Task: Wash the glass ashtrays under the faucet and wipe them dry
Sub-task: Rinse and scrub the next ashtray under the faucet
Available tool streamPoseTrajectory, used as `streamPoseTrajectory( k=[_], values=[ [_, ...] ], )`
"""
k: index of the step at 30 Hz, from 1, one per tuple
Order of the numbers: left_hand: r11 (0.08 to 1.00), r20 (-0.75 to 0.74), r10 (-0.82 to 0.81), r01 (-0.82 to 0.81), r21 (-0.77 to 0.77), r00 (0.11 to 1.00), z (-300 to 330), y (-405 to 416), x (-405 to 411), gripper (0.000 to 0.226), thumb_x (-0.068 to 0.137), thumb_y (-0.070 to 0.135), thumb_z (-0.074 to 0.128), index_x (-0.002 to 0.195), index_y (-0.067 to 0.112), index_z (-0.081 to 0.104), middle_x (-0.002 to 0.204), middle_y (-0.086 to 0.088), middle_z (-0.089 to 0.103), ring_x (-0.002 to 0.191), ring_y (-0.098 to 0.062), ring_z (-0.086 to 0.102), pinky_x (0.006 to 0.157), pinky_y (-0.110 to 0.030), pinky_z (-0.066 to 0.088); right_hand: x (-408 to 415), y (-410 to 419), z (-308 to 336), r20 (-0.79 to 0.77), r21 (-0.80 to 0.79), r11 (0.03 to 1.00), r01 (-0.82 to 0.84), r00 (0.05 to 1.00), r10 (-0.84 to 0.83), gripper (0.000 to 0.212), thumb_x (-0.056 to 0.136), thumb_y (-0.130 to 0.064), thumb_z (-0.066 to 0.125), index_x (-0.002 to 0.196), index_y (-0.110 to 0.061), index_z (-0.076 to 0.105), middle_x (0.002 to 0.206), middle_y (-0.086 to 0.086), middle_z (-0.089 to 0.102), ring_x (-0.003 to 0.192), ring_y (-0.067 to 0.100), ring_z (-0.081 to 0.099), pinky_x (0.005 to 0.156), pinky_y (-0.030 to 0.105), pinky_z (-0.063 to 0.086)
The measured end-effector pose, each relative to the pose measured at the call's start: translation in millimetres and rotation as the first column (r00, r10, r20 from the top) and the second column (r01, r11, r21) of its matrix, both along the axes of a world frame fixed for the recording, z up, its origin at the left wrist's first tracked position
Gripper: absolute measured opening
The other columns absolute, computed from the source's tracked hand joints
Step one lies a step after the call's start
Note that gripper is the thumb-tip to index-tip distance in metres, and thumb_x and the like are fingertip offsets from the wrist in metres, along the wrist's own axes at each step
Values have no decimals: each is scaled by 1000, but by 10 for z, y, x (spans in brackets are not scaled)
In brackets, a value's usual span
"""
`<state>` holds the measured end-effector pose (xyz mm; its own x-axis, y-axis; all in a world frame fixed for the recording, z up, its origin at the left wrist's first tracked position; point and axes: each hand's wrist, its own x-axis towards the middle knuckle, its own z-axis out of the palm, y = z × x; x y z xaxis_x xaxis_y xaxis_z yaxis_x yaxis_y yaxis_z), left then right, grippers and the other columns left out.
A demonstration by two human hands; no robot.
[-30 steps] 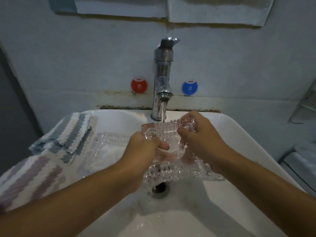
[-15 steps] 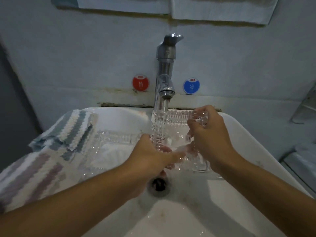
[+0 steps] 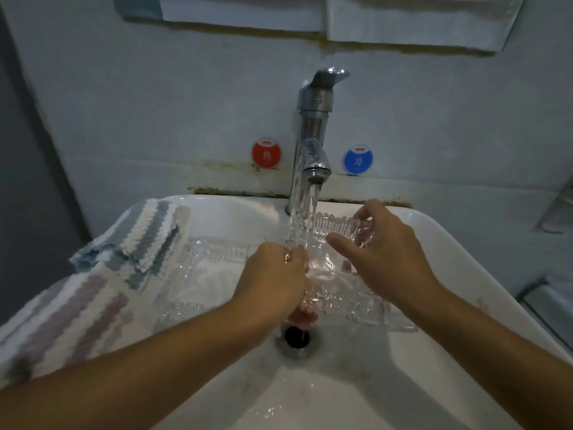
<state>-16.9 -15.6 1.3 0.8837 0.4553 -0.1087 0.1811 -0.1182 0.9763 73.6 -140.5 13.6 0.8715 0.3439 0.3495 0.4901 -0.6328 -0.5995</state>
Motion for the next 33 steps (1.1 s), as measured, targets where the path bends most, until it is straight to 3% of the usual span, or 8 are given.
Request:
streamPoseTrajectory(
  k=[5, 8, 12, 15, 20, 25, 29, 33],
  values=[
    [982, 19, -35, 31, 189, 999, -20, -13, 11, 51, 102, 46, 45, 82, 3, 66, 57, -5, 65, 50, -24, 67, 55, -46, 61, 7, 6, -11, 151, -236, 964, 127, 984, -92, 65, 80, -79, 53, 105, -20, 62, 85, -7, 66, 74, 13, 63, 62, 27, 43],
    [981, 4, -31, 30, 191, 1000, -12, -20, 13, 56, 100, 52, 44, 83, 3, 67, 53, -4, 65, 44, -17, 65, 49, -32, 58, -11, 8, 9, 176, -270, 948, 166, 977, -121, 70, 78, -83, 45, 92, -18, 66, 72, -5, 64, 63, 10, 59, 55, 23, 43],
    [969, 61, -20, 4, 248, 998, 19, 3, 22, 58, 104, 45, 39, 88, -4, 66, 61, -11, 67, 41, -13, 64, 39, -20, 50, 0, 9, 46, 165, -174, 983, 65, 986, -36, 40, 91, -60, 58, 86, -20, 61, 71, -8, 59, 64, 3, 53, 54, 17, 32],
    [986, 110, 9, -27, 164, 994, 57, 33, 32, 49, 106, 33, 39, 88, -4, 65, 62, -13, 67, 40, -16, 62, 38, -23, 49, 3, -4, 108, 66, 59, 998, -17, 998, 13, 15, 96, -31, 65, 105, -20, 61, 88, -8, 60, 75, 3, 56, 58, 13, 34],
    [998, 137, 44, -49, 34, 990, 54, 67, 42, 41, 107, 22, 42, 89, -8, 63, 62, -15, 63, 43, -25, 61, 45, -35, 56, -57, 4, 100, -183, 182, 983, -8, 982, 42, 23, 103, -21, 45, 125, -13, 47, 94, 4, 61, 74, 13, 57, 64, 33, 47],
    [997, 75, 59, -55, -56, 995, 86, 101, 44, 30, 105, 7, 44, 79, 4, 59, 78, -24, 64, 48, -23, 59, 48, -31, 57, -167, 43, 96, -500, 257, 962, -90, 840, 211, 57, 97, 4, 53, 142, -20, 28, 102, 10, 59, 78, 21, 63, 51, 25, 54],
    [989, -43, -20, 14, -146, 999, 84, 173, 65, 13, 93, -10, 54, 94, -3, 65, 82, -19, 65, 59, -23, 60, 48, -25, 54, -113, 44, 53, -568, 252, 962, -105, 788, 236, 58, 92, 9, 58, 138, -18, 35, 109, 15, 59, 88, 26, 65, 59, 30, 54],
    [986, -81, -40, 26, -167, 996, 7, 197, 82, 29, 87, -7, 66, 115, -4, 61, 100, -22, 68, 64, -22, 67, 53, -23, 54, -125, 52, 4, -543, 267, 961, -77, 812, 216, 69, 85, 5, 73, 133, -24, 32, 107, 10, 61, 88, 23, 68, 65, 34, 63]
  ],
)
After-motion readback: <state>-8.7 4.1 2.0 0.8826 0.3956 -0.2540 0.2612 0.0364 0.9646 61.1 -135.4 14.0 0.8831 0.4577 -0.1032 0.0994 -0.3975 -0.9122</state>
